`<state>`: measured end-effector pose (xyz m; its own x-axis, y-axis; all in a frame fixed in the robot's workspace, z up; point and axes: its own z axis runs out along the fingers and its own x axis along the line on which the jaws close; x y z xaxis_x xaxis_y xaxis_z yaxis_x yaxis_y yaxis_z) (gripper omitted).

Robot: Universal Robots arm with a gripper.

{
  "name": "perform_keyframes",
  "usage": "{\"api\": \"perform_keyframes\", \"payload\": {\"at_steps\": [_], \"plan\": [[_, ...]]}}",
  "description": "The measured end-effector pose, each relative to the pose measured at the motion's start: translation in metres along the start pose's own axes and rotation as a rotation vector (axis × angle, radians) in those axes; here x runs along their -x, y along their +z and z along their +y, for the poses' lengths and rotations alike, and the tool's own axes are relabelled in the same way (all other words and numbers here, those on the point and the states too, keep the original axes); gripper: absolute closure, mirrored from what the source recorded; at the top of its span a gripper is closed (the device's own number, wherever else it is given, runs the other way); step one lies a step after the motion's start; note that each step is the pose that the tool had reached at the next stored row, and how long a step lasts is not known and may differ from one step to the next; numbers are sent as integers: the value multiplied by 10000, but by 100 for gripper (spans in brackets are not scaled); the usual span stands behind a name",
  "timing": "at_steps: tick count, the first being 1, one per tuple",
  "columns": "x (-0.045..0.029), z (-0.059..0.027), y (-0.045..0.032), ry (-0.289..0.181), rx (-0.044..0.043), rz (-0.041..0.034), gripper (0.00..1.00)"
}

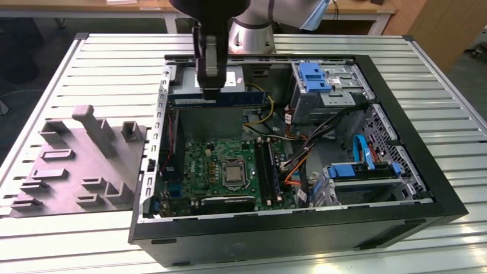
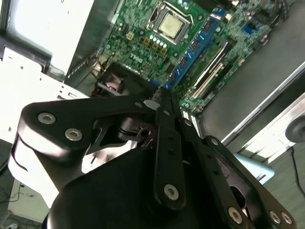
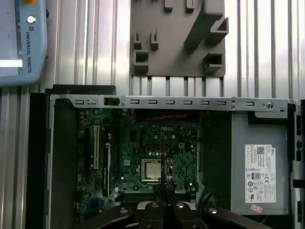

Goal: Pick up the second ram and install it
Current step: 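Pick up the second ram and move it above second insertion slot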

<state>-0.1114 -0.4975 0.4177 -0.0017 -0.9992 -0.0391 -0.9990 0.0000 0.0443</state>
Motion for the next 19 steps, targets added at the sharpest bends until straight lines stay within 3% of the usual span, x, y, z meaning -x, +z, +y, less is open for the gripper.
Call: {"api": "perform_keyframes", "payload": {"at_steps": [6,14,19], "plan": [[20,-123,16,0,5,0,89],[36,-126,20,0,6,2,89],[72,-145,68,0,5,0,89]]}}
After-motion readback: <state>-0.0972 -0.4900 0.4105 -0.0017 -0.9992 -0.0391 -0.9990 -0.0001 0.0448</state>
